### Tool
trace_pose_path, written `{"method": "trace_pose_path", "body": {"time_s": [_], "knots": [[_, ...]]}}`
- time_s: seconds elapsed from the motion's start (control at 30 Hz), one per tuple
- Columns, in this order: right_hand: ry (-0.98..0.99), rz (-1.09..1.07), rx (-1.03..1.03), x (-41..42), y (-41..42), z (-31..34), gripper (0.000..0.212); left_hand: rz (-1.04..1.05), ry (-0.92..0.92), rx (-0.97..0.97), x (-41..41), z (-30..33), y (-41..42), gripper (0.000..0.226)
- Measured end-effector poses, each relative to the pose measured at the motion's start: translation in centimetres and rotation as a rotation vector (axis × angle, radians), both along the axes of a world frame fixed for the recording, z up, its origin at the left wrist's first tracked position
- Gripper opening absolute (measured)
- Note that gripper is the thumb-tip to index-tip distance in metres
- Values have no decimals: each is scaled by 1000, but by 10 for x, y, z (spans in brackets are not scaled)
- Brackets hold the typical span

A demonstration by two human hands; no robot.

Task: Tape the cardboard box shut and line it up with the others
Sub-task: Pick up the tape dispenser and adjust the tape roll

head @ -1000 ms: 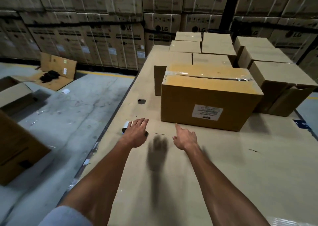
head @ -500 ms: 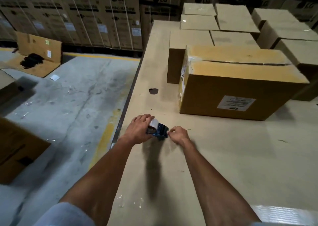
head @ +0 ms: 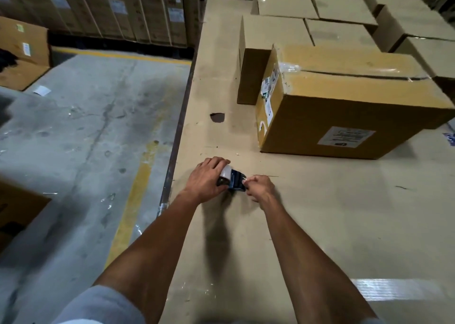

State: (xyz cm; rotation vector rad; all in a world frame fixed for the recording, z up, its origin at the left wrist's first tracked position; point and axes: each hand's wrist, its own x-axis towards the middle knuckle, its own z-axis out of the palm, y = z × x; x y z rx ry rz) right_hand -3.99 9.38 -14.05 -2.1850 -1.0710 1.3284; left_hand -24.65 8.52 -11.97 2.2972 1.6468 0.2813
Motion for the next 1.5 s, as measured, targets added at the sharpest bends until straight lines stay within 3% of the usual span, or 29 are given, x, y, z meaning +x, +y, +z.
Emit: {"method": "trace_pose_path", "body": {"time_s": [0.23, 0.4, 0.6, 0.77, 0.87, 1.0, 1.33, 1.4, 1.5], "knots": [[271, -46, -87, 9, 1, 4, 9, -7, -16, 51, 2, -4, 0, 81], [339, -77, -72, 11, 2, 3, 12, -6, -29, 114, 9, -7, -1, 75], [159, -98, -14, 2, 13, -14, 15, -25, 41, 158, 15, -9, -2, 72], [73, -92, 4, 15, 33, -78, 22, -15, -28, 150, 17, -13, 0, 58], [-39, -75, 40, -1, 19, -29, 13, -24, -67, 163, 17, -17, 0, 54], [-184, 18, 69, -5, 11, -12, 13, -11, -131, 149, 17, -22, -2, 52], [-168, -46, 80, -2, 16, -29, 19, 107, -374, 9, 4, -25, -8, 53], [-164, -23, 93, 0, 17, -35, 18, 172, -260, 4, 9, -18, -7, 60], [-112, -10, 111, -4, 10, -16, 7, 253, 63, 17, 37, -2, -2, 70]]}}
